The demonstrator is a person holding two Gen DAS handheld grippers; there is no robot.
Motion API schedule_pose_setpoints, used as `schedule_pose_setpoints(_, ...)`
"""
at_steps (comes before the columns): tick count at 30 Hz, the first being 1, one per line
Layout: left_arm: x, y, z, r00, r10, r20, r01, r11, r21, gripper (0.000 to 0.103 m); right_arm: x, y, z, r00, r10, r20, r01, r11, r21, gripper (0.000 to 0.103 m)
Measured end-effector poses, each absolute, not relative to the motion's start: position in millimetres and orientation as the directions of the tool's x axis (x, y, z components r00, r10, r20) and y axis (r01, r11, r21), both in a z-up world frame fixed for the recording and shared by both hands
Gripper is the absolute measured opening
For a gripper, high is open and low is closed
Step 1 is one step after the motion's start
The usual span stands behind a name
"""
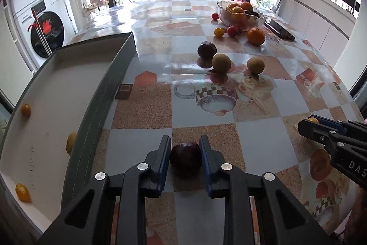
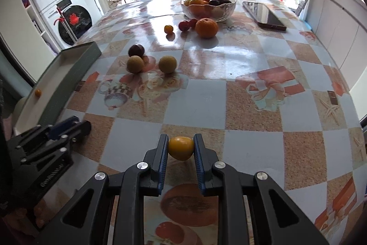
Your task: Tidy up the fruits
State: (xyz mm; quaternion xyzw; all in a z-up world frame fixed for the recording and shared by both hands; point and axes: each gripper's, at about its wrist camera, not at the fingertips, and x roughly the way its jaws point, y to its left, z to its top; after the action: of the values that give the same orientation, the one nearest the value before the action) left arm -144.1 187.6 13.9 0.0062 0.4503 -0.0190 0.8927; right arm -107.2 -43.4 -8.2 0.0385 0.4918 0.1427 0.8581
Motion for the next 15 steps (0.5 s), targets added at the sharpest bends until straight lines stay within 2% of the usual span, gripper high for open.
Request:
schedule_pose_setpoints(4, -147.1, 183.4, 13.3, 0.612, -0.005, -0.791, 0.041, 0.999, 0.026, 0.028, -111.2, -42.8, -11.0, 0.494, 0.269, -0.827, -0.218, 0.959, 0.182, 0.024)
schedule_pose_setpoints(15, -148.7, 184.8, 13.0, 0.614, -0.002, -0.79, 0.031, 0.999, 0.021, 0.028, -114.6, -45.7, -12.7, 0.521, 0.285, -0.804, -0.217, 0.956, 0.199, 0.024)
